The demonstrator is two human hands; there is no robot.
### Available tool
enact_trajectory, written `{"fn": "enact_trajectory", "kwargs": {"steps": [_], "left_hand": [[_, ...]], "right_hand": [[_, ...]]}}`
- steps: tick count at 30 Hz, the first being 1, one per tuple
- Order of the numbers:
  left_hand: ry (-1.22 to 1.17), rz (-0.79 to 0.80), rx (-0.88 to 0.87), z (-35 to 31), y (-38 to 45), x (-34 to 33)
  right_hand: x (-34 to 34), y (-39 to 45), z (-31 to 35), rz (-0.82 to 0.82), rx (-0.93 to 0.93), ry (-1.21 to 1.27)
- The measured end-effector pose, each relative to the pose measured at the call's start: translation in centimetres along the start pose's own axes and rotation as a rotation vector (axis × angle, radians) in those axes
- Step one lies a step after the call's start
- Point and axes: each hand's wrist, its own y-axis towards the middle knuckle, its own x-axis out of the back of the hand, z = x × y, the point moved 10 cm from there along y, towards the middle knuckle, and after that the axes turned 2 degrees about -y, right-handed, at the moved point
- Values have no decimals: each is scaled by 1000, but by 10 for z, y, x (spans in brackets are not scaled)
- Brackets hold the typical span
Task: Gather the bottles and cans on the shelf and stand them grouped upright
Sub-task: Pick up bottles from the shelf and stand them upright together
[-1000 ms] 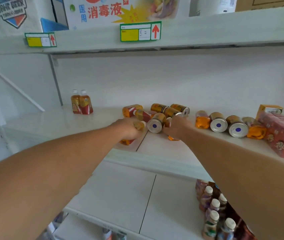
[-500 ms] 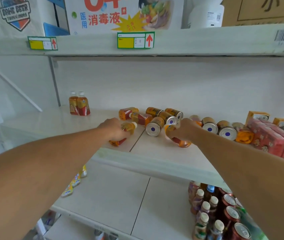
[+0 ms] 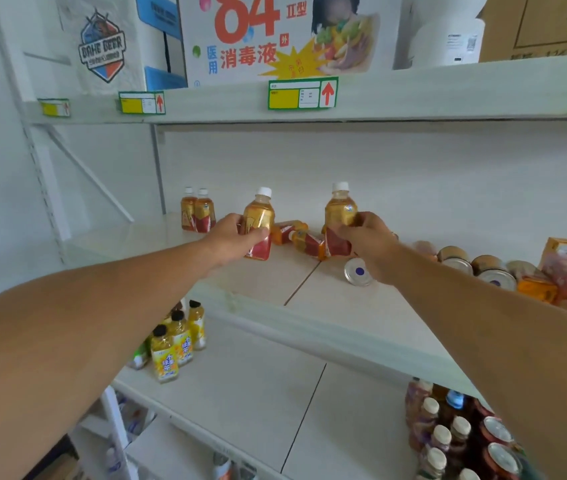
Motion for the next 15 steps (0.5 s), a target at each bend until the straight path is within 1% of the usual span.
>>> {"fn": "enact_trajectory", "kwargs": {"steps": [3, 6, 10, 15], "left_hand": [[-39, 0, 9, 9, -5, 10], [-45, -25, 20, 28, -13, 31], [-33, -42, 29, 57, -17, 66], [-31, -67, 51, 90, -12, 116]], "right_hand": [[-37, 3, 6, 89, 35, 23], [-78, 1, 2, 139, -2, 43], [-126, 0, 2, 143, -6, -27], [-189, 6, 22, 175, -21, -80]]}}
